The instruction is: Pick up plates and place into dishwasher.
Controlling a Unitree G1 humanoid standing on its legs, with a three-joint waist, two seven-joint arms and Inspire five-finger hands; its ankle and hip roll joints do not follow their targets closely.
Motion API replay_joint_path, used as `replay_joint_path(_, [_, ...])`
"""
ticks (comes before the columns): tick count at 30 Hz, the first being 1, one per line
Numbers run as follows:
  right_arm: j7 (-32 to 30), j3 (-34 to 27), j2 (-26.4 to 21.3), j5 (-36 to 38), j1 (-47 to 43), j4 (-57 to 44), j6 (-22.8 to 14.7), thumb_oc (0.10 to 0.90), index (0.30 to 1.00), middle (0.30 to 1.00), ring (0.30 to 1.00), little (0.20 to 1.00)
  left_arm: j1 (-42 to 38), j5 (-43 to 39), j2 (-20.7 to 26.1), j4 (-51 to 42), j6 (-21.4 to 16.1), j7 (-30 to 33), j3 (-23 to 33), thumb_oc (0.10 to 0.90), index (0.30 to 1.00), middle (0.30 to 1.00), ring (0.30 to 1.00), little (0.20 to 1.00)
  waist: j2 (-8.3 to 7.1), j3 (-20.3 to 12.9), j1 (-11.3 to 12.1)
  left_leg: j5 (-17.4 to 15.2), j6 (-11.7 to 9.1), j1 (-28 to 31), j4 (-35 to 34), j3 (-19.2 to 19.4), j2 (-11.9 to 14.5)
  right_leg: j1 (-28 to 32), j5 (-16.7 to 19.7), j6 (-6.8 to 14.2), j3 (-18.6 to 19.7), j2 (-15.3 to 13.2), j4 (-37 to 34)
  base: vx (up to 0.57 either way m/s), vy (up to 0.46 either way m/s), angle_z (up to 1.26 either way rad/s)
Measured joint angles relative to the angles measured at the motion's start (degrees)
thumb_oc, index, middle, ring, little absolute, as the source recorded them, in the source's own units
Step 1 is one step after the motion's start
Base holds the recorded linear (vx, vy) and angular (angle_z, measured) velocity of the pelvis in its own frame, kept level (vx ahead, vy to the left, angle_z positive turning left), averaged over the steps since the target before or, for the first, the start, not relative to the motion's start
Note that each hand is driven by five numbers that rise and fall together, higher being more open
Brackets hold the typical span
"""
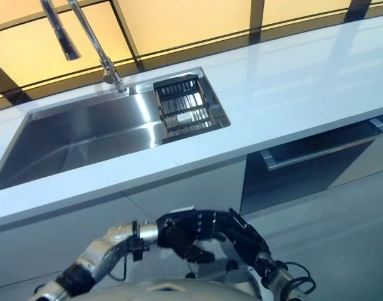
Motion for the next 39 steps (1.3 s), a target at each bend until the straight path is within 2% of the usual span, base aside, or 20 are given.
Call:
replay_joint_path(2, [0.0, -0.3, 0.0, -0.1, 0.1, 0.8, 0.0, 0.8, 0.9, 0.9, 0.9, 0.9, 0.3, 1.6, -0.6, 2.6, -1.5, 0.3, 0.5, 0.8, 0.9, 0.9, 0.9, 0.9, -0.27, 0.0, 0.4, 0.0, -0.1, -0.1, 0.0, -0.2, 0.0, 0.0, 0.0, 0.0, -0.2, 0.0, 0.0, -0.02, -0.007, 0.06])
replay_joint_path(3, [0.1, -0.9, 0.1, -0.8, -0.2, 1.7, 0.0, 0.8, 0.9, 0.9, 0.9, 0.9, 0.7, 2.6, -1.5, 5.5, -3.6, 0.3, 1.3, 0.8, 0.9, 0.9, 0.9, 0.9, -0.54, -0.1, 0.6, 0.1, -0.1, -0.2, 0.0, -0.4, 0.0, 0.0, 0.0, 0.0, -0.4, 0.0, 0.0, -0.01, -0.008, 0.05])
replay_joint_path(4, [0.1, -0.9, 0.1, -0.8, -0.2, 1.7, 0.0, 0.8, 0.9, 0.9, 0.9, 0.9, 0.7, 2.6, -1.5, 5.5, -3.6, 0.3, 1.3, 0.8, 0.9, 0.9, 0.9, 0.9, -0.54, -0.1, 0.6, 0.1, -0.1, -0.2, 0.0, -0.4, 0.0, 0.0, 0.0, 0.0, -0.4, 0.0, 0.0, -0.01, -0.013, 0.06])
replay_joint_path(5, [0.1, -1.3, 0.1, -1.1, -0.2, 2.8, 0.0, 0.8, 0.9, 0.9, 0.9, 0.9, 1.1, 5.3, -2.9, 10.5, -6.5, 1.8, 3.2, 0.8, 0.9, 0.9, 0.9, 0.9, -0.98, -0.3, 0.9, 0.1, -0.1, -0.2, 0.0, -0.5, 0.1, 0.0, -0.2, -0.1, -0.6, 0.0, 0.0, 0.0, 0.0, 0.0])
replay_joint_path(6, [0.1, -1.3, 0.1, -1.1, -0.2, 2.8, 0.0, 0.8, 0.9, 0.9, 0.9, 0.9, 1.1, 5.3, -2.9, 10.5, -6.5, 1.8, 3.2, 0.8, 0.9, 0.9, 0.9, 0.9, -0.98, -0.3, 0.9, 0.1, -0.1, -0.2, 0.0, -0.5, 0.1, 0.0, -0.2, -0.1, -0.6, 0.0, 0.0, 0.0, -0.023, 0.09])
replay_joint_path(8, [0.4, -2.2, 0.1, -2.3, -0.6, 4.8, 0.0, 0.8, 0.9, 0.9, 0.9, 0.9, 1.8, 11.1, -2.6, 16.3, -13.0, 4.7, 4.2, 0.8, 0.9, 0.9, 0.9, 0.9, -1.85, -0.6, 1.3, 0.2, -0.3, -0.6, 0.0, -1.0, 0.2, -0.1, -0.3, -0.2, -1.1, 0.1, 0.0, 0.0, -0.02, 0.09])
replay_joint_path(10, [0.2, -2.9, 0.1, -3.4, -0.8, 5.8, 0.2, 0.8, 0.9, 0.9, 0.9, 0.9, 2.5, 16.0, -1.9, 19.3, -16.0, 7.2, 4.4, 0.8, 0.9, 0.9, 0.9, 0.9, -2.24, -0.8, 1.6, 0.2, -0.3, -0.6, 0.0, -1.1, 0.2, -0.2, -0.4, -0.2, -1.2, 0.1, 0.0, 0.0, 0.0, 0.0])
replay_joint_path(12, [0.2, -3.7, 0.0, -4.6, -1.4, 7.6, 0.2, 0.8, 0.9, 0.9, 0.9, 0.9, 3.9, 19.5, -2.0, 22.7, -18.1, 10.2, 5.6, 0.8, 0.9, 0.9, 0.9, 0.9, -2.43, -0.9, 1.7, 0.2, -0.3, -0.6, 0.0, -1.1, 0.2, -0.2, -0.4, -0.2, -1.2, 0.1, 0.0, 0.0, 0.0, 0.0])
replay_joint_path(14, [0.2, -4.0, -0.1, -5.6, -1.4, 8.9, 0.2, 0.8, 0.9, 0.9, 0.9, 0.9, 4.7, 20.1, -1.9, 23.9, -18.2, 11.7, 6.0, 0.8, 0.9, 0.9, 0.9, 0.9, -2.47, -0.9, 2.1, 0.2, -0.2, -0.6, 0.0, -1.2, 0.1, -0.2, -0.4, -0.2, -1.3, 0.0, 0.0, 0.01, -0.002, 0.02])
replay_joint_path(16, [0.2, -4.4, 0.0, -9.9, -2.2, 12.1, 0.5, 0.8, 0.9, 0.9, 0.9, 0.9, 5.1, 21.1, -4.3, 30.1, -21.8, 14.7, 9.9, 0.8, 0.9, 0.9, 0.9, 0.9, -2.55, -1.2, 2.7, 0.1, -0.4, -0.7, 0.0, -1.4, 0.1, -0.1, -0.5, -0.2, -1.5, 0.0, 0.0, 0.02, -0.003, 0.03])
replay_joint_path(21, [-0.5, -4.4, -0.1, -16.6, -2.8, 14.3, 0.4, 0.8, 0.9, 0.9, 0.9, 0.9, 4.6, 25.4, -5.5, 39.6, -26.2, 20.2, 12.5, 0.8, 0.9, 0.9, 0.9, 0.9, -3.18, -2.1, 3.0, 0.1, -0.4, -1.0, 0.0, -2.4, 0.2, -0.2, -0.7, -0.5, -2.4, 0.0, 0.0, 0.02, 0.009, 0.1])
replay_joint_path(23, [-3.1, -4.3, -0.2, -20.4, -2.7, 15.2, 1.2, 0.8, 0.9, 0.9, 0.9, 0.9, 2.9, 31.4, -6.4, 42.6, -27.8, 27.6, 12.7, 0.8, 0.9, 0.9, 0.9, 0.9, -3.39, -2.7, 3.5, 0.1, -0.4, -1.1, 0.0, -2.7, 0.1, -0.2, -0.9, -0.5, -2.7, 0.0, 0.0, 0.02, 0.031, 0.09])
replay_joint_path(26, [-3.9, -4.2, -0.1, -23.4, -2.8, 15.1, 1.6, 0.8, 0.9, 0.9, 0.9, 0.9, 1.7, 34.6, -7.2, 44.9, -25.6, 32.2, 12.8, 0.8, 0.9, 0.9, 0.9, 0.9, -3.31, -3.2, 3.5, 0.1, -0.4, -1.3, 0.0, -2.8, 0.2, -0.3, -0.9, -0.5, -2.7, 0.0, 0.0, 0.0, 0.0, 0.0])
replay_joint_path(27, [-4.0, -3.9, -0.1, -25.0, -3.0, 14.9, 1.7, 0.8, 0.9, 0.9, 0.9, 0.9, 1.1, 35.5, -7.8, 46.8, -23.4, 35.1, 12.9, 0.8, 0.9, 0.9, 0.9, 0.9, -3.36, -3.5, 3.1, 0.1, -0.4, -1.6, 0.0, -2.8, 0.2, -0.5, -0.9, -0.5, -2.8, 0.0, 0.0, 0.0, 0.0, 0.0])
replay_joint_path(30, [-5.3, -3.1, 0.5, -26.9, -3.3, 14.6, 1.6, 0.8, 0.9, 0.9, 0.9, 0.9, -0.6, 35.6, -11.0, 52.5, -14.4, 46.0, 18.7, 0.8, 0.9, 0.9, 0.9, 0.9, -3.96, -4.1, 2.7, 0.4, -0.2, -2.0, 0.0, -2.9, 0.2, -0.8, -0.9, -0.5, -3.0, 0.1, 0.0, 0.0, -0.002, 0.01])
replay_joint_path(32, [-5.9, -3.1, 0.8, -27.1, -3.3, 14.6, 1.7, 0.8, 0.9, 0.9, 0.9, 0.9, -0.9, 36.8, -11.4, 53.1, -10.0, 49.9, 20.2, 0.8, 0.9, 0.9, 0.9, 0.9, -4.39, -4.1, 2.7, 0.4, -0.2, -2.1, 0.0, -3.2, 0.2, -0.8, -0.9, -0.5, -3.3, 0.0, 0.0, 0.0, 0.016, 0.08])
replay_joint_path(34, [-6.3, -3.1, 0.9, -27.5, -3.3, 14.7, 1.9, 0.8, 0.9, 0.9, 0.9, 0.9, -1.4, 40.6, -11.3, 53.9, -7.4, 54.6, 18.5, 0.8, 0.9, 0.9, 0.9, 0.9, -4.49, -4.1, 2.6, 0.4, -0.2, -2.2, 0.0, -3.4, 0.1, -0.8, -0.9, -0.5, -3.7, -0.1, 0.0, 0.01, 0.026, 0.08])
replay_joint_path(36, [-6.5, -3.1, 0.9, -28.1, -3.3, 14.7, 1.8, 0.8, 0.9, 0.9, 0.9, 0.9, -0.6, 41.0, -11.2, 53.9, -5.2, 56.7, 18.5, 0.8, 0.9, 0.9, 0.9, 0.9, -4.54, -4.1, 2.6, 0.4, -0.2, -2.2, 0.0, -3.4, 0.1, -0.8, -1.0, -0.4, -3.7, -0.2, 0.0, 0.0, 0.01, 0.02])
replay_joint_path(39, [-8.4, -3.2, 1.0, -30.0, -3.2, 15.0, 1.8, 0.8, 0.9, 0.9, 0.9, 0.9, 0.1, 39.3, -11.3, 53.9, -2.9, 56.2, 18.6, 0.8, 0.9, 0.9, 0.9, 0.9, -4.42, -3.9, 2.7, 0.3, -0.4, -2.3, 0.0, -3.4, 0.1, -0.8, -1.0, -0.4, -3.8, -0.2, 0.0, 0.0, 0.0, 0.0])
